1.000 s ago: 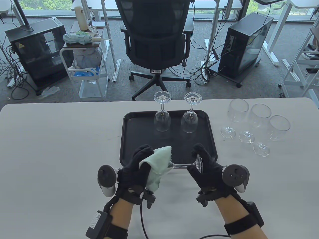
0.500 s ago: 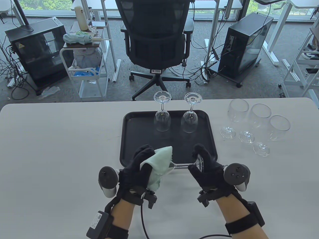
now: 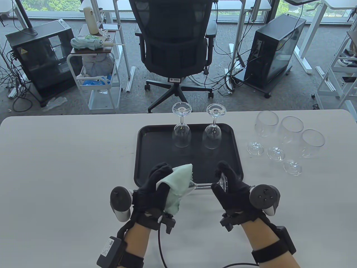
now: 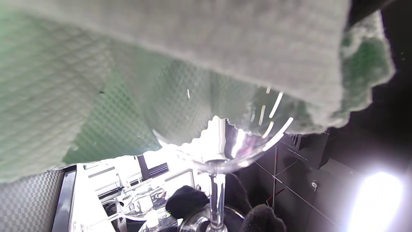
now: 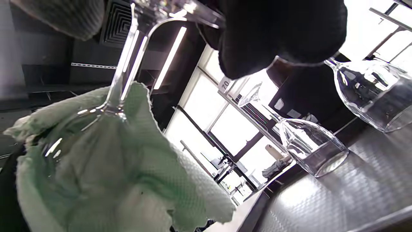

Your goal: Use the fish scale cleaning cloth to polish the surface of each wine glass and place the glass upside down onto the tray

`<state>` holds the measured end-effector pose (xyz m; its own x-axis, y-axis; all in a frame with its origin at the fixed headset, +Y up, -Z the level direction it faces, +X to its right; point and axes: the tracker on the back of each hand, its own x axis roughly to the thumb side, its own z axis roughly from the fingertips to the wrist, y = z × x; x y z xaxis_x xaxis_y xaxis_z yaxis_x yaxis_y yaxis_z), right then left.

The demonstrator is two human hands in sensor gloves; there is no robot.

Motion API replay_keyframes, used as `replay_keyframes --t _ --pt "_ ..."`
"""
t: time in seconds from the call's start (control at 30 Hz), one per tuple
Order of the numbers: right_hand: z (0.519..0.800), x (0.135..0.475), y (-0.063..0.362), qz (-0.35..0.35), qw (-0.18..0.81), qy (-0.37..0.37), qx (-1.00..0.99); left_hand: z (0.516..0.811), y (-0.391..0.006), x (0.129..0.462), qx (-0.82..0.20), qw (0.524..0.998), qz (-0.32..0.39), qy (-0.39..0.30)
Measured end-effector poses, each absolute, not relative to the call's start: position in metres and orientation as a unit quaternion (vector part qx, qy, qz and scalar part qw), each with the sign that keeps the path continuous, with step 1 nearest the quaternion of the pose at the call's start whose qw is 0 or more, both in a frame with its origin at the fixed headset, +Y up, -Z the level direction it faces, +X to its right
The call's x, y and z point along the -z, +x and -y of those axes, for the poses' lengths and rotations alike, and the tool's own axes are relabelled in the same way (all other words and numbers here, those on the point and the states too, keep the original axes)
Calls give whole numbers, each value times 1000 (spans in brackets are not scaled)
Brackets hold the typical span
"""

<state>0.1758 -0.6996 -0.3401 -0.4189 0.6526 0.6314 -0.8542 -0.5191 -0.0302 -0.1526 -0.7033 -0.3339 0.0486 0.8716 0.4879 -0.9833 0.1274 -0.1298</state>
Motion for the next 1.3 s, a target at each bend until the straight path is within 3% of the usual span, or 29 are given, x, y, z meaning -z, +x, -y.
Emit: replay_keyframes --t 0.1,0.17,0.37,0.53,0.63,0.77,0.87,1.1,1.2,1.3 --pt "693 332 176 256 369 317 -835 705 -153 335 -672 697 231 100" --pt "691 332 176 278 374 314 -827 704 -152 334 -672 694 234 110" --pt "700 341 178 110 535 220 -808 697 -149 328 -631 717 252 157" --pt "696 337 176 210 422 310 -826 697 -153 331 -642 714 240 142" --pt "692 332 177 286 360 323 -827 701 -152 333 -667 698 236 107" --pt "699 339 178 202 480 260 -813 701 -149 331 -650 711 234 131" --pt "703 343 177 94 537 226 -807 700 -151 330 -636 719 235 151" --pt "691 330 175 274 366 331 -825 704 -153 334 -676 694 224 105" --pt "694 332 175 267 401 320 -815 702 -152 333 -670 698 227 112" --pt "699 337 176 203 485 271 -806 701 -150 331 -654 705 240 132"
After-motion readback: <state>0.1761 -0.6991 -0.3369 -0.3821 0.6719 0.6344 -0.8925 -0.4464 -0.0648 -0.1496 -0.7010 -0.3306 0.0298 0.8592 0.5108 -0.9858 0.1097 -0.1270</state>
